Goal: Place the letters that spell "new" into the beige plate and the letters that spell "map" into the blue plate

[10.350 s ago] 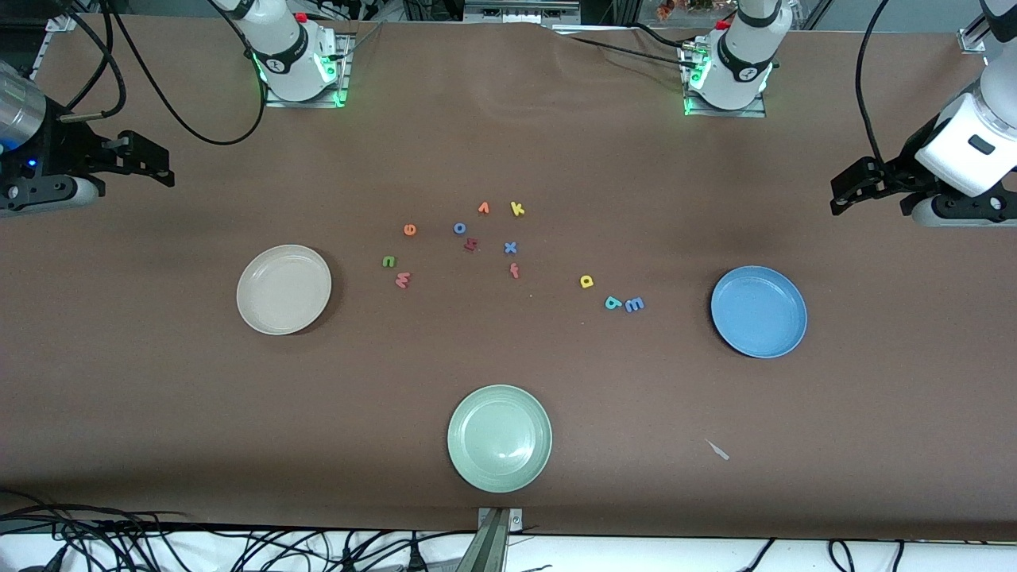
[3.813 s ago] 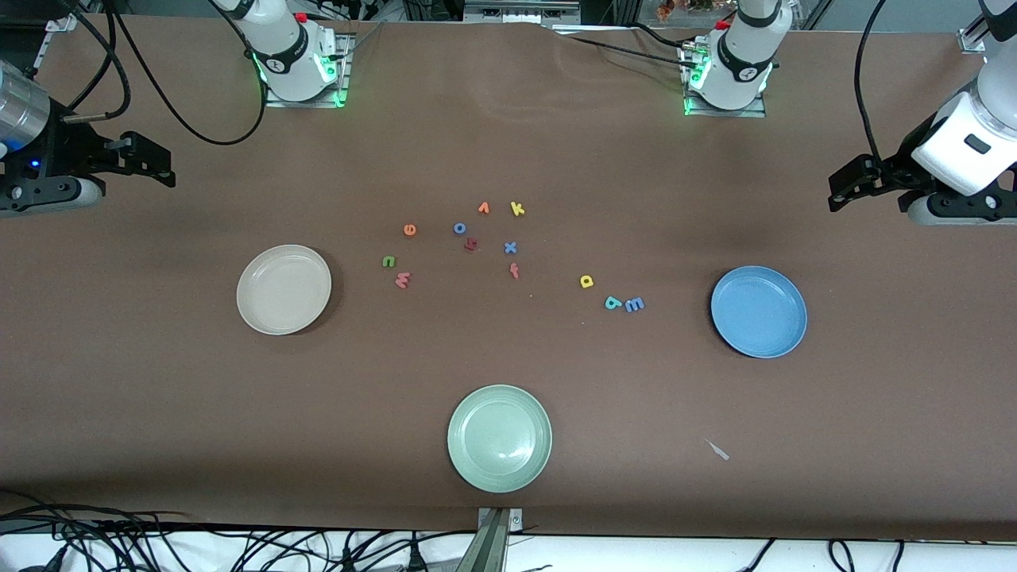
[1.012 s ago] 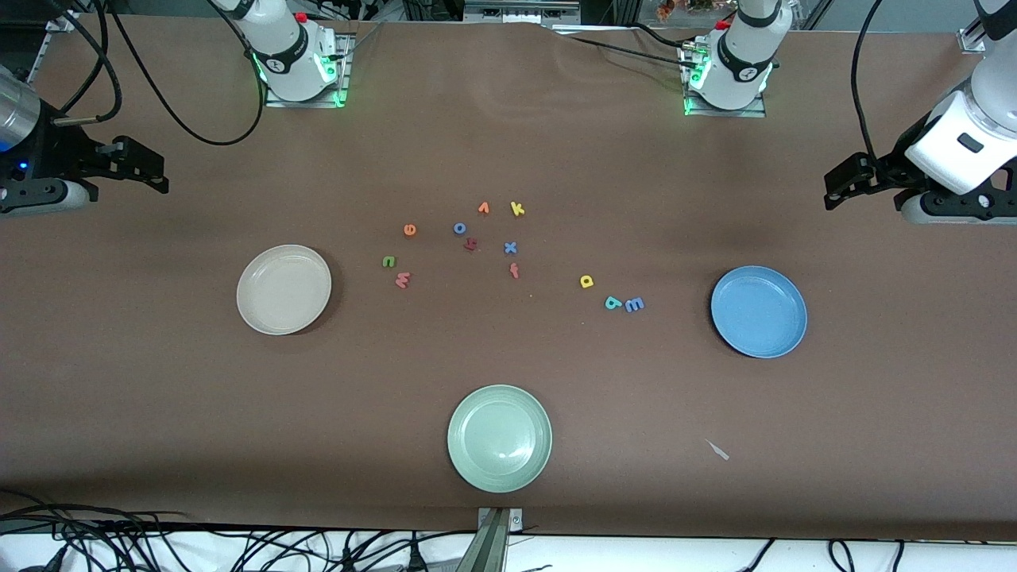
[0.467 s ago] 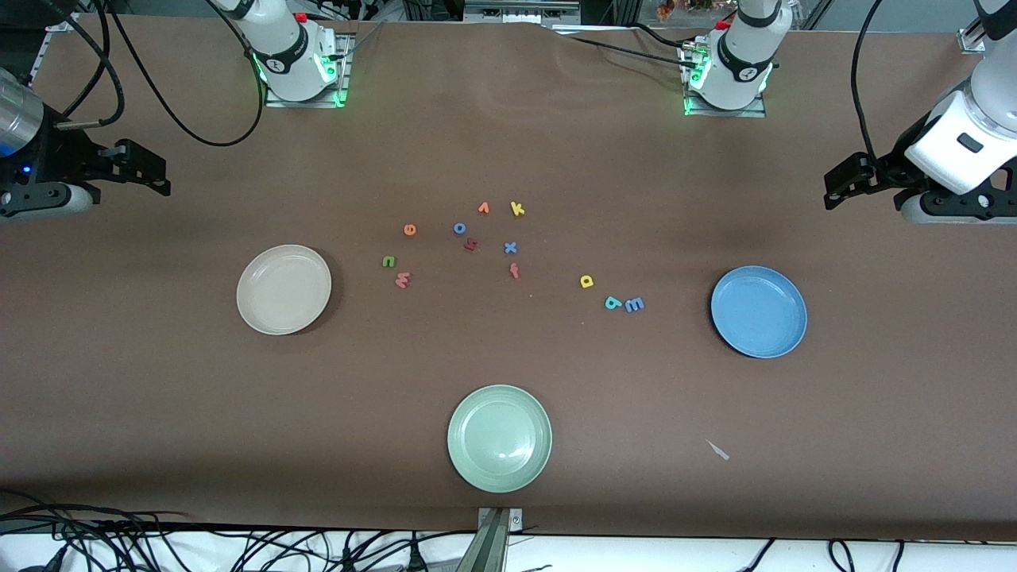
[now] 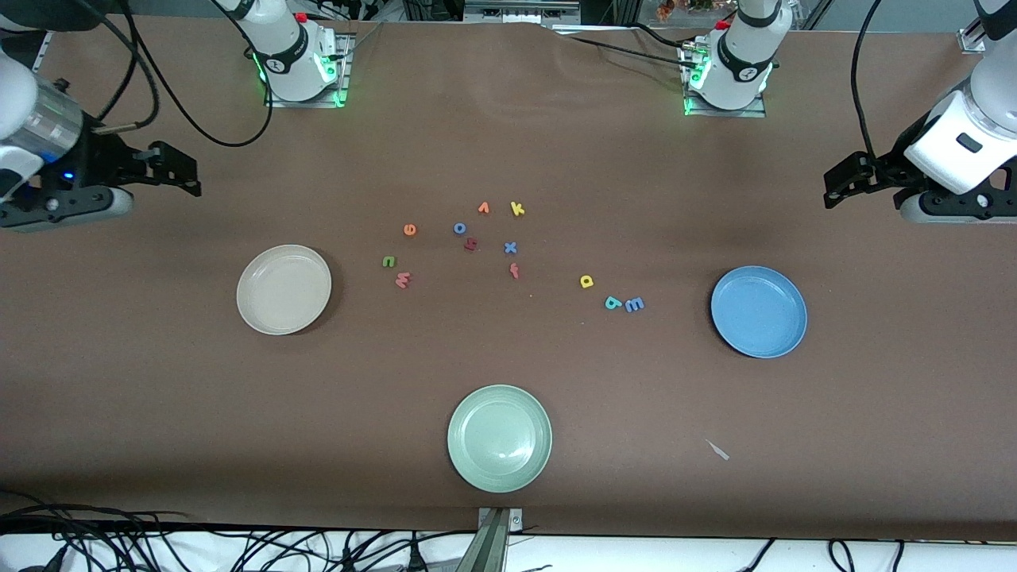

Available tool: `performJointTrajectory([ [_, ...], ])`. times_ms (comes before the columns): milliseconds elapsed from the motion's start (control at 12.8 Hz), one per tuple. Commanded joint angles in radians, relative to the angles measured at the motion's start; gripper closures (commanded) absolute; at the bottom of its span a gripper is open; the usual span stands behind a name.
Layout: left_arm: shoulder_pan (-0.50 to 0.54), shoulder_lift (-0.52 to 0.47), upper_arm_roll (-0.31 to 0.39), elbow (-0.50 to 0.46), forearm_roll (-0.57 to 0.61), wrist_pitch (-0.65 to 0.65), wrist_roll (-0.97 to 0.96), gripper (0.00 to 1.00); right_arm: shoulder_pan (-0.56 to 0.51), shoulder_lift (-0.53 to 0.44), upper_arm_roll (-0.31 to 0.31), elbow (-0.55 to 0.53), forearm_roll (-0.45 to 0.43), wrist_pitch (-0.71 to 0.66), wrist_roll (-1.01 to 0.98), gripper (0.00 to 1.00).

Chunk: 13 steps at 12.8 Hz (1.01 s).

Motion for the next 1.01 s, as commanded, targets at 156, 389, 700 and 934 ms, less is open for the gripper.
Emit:
performJointTrajectory([
  [156,-0.001,0.011,-0.005,0.031,0.030,-0.026,0.005,0.00,0.069,0.055,0.000,0.025,0.022,0.027,0.068,0.00],
  [389,0.000,0.011,-0.005,0.031,0.030,-0.026,0.007,0.00,0.111,0.068,0.000,-0.017,0.020,0.081,0.087,0.00],
  [700,-0.001,0.011,-0.006,0.031,0.030,-0.026,0.005,0.00,0.115,0.062,0.075,-0.201,0.010,0.278,0.211,0.00],
  [934,-0.001,0.011,-0.006,0.031,0.030,-0.026,0.005,0.00,0.115,0.076,0.129,-0.295,0.005,0.412,0.269,0.00],
])
